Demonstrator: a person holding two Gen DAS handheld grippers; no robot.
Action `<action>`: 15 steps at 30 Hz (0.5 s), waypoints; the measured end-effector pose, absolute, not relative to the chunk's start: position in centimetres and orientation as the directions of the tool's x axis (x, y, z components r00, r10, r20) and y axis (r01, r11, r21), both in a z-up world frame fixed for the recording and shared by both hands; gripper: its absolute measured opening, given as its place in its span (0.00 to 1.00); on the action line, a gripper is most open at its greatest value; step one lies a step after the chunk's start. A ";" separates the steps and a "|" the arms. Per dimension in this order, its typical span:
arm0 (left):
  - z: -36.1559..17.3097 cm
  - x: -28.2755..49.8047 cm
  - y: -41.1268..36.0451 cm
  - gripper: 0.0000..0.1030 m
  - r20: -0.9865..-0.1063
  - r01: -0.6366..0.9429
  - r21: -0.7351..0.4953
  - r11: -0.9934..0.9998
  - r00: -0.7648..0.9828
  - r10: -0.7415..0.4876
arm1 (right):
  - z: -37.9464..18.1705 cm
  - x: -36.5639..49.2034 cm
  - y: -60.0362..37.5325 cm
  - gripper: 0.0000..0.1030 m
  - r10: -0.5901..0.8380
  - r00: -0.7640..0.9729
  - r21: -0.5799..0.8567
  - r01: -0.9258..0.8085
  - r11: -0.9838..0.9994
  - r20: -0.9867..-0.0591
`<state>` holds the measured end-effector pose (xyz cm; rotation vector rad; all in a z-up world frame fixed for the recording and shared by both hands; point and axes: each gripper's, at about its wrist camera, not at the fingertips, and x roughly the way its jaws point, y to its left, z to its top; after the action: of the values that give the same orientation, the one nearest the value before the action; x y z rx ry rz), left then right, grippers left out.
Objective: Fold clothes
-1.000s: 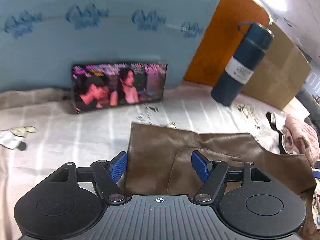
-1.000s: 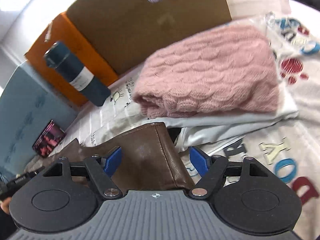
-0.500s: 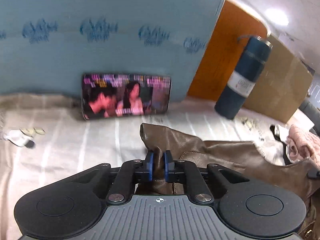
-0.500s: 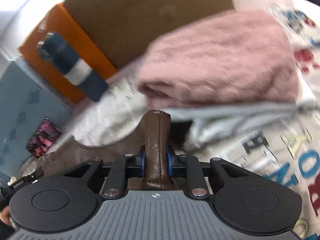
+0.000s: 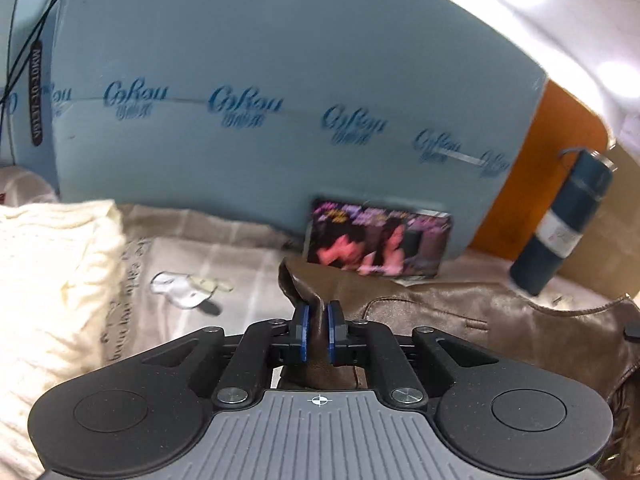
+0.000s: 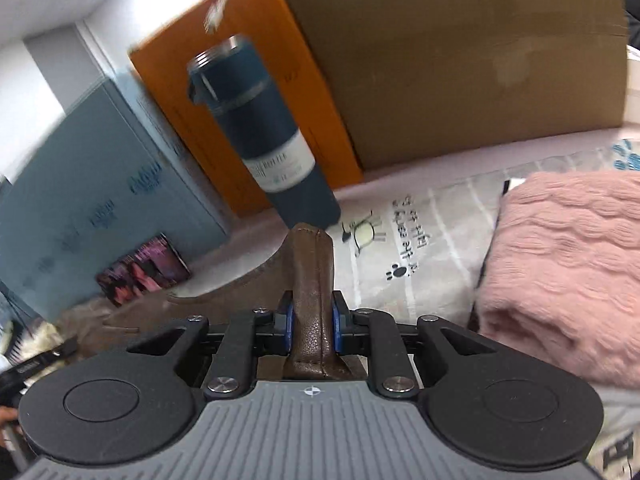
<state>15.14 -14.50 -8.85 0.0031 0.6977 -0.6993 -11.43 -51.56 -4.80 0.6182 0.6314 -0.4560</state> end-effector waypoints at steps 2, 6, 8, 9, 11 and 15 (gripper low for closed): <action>-8.9 15.4 -14.8 0.18 -0.621 0.563 -0.191 0.804 0.565 -0.543 | -5.7 -10.8 -51.8 0.27 -0.208 0.688 0.356 0.581 0.732 -0.695; -7.6 15.1 -12.9 0.22 -0.629 0.521 -0.180 0.834 0.591 -0.505 | -5.3 -11.6 -51.9 0.54 -0.227 0.671 0.338 0.600 0.725 -0.706; -6.8 14.5 -11.0 0.28 -0.620 0.510 -0.210 0.834 0.589 -0.517 | -3.9 -12.6 -51.2 0.62 -0.262 0.669 0.303 0.604 0.737 -0.696; -6.4 14.2 -10.1 0.37 -0.617 0.507 -0.224 0.832 0.587 -0.524 | -3.2 -13.0 -50.5 0.62 -0.275 0.672 0.281 0.595 0.753 -0.688; -6.0 12.7 -8.2 0.52 -0.624 0.514 -0.238 0.824 0.569 -0.536 | -2.0 -13.9 -48.7 0.68 -0.250 0.705 0.269 0.536 0.800 -0.663; -7.3 9.3 -5.8 0.60 -0.675 0.532 -0.279 0.800 0.483 -0.557 | -2.6 -14.5 -45.3 0.71 -0.041 0.740 0.367 0.380 0.849 -0.671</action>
<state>9.25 -5.78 -7.32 -0.0334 0.8349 -0.6634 -14.52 -45.34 -2.57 0.5150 0.7059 -0.2424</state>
